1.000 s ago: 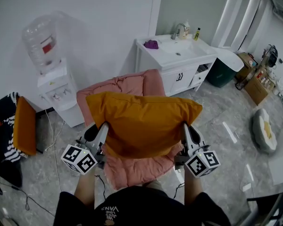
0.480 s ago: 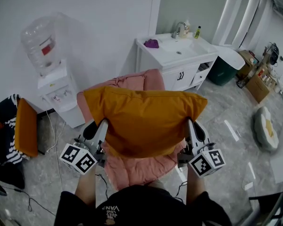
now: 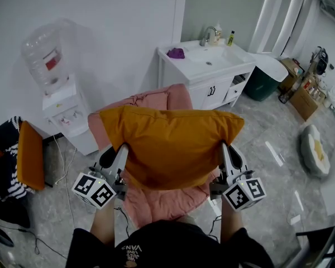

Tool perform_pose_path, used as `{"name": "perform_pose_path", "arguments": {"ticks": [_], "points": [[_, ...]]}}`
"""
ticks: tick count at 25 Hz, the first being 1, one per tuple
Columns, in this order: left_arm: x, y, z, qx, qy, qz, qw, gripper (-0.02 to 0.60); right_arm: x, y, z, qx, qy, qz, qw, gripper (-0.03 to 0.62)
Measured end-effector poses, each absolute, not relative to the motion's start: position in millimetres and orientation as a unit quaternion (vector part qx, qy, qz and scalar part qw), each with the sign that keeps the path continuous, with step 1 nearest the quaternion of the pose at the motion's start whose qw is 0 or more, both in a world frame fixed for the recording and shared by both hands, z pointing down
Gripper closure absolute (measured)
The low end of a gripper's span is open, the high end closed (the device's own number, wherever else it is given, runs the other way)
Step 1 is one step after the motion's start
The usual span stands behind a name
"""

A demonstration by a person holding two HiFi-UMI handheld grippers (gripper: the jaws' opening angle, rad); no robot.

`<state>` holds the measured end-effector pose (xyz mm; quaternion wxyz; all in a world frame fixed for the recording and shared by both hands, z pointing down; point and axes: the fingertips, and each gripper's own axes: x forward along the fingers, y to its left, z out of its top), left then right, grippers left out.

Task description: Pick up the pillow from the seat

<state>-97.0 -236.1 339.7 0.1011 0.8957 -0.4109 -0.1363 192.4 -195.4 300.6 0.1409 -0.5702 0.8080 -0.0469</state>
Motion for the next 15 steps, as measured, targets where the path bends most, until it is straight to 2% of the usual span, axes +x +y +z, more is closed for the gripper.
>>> {"name": "perform_pose_path", "arguments": {"ticks": [15], "points": [[-85, -246, 344, 0.895, -0.411, -0.135, 0.107, 0.511, 205, -203, 305, -0.573, 0.806, -0.051, 0.141, 0.580]]}}
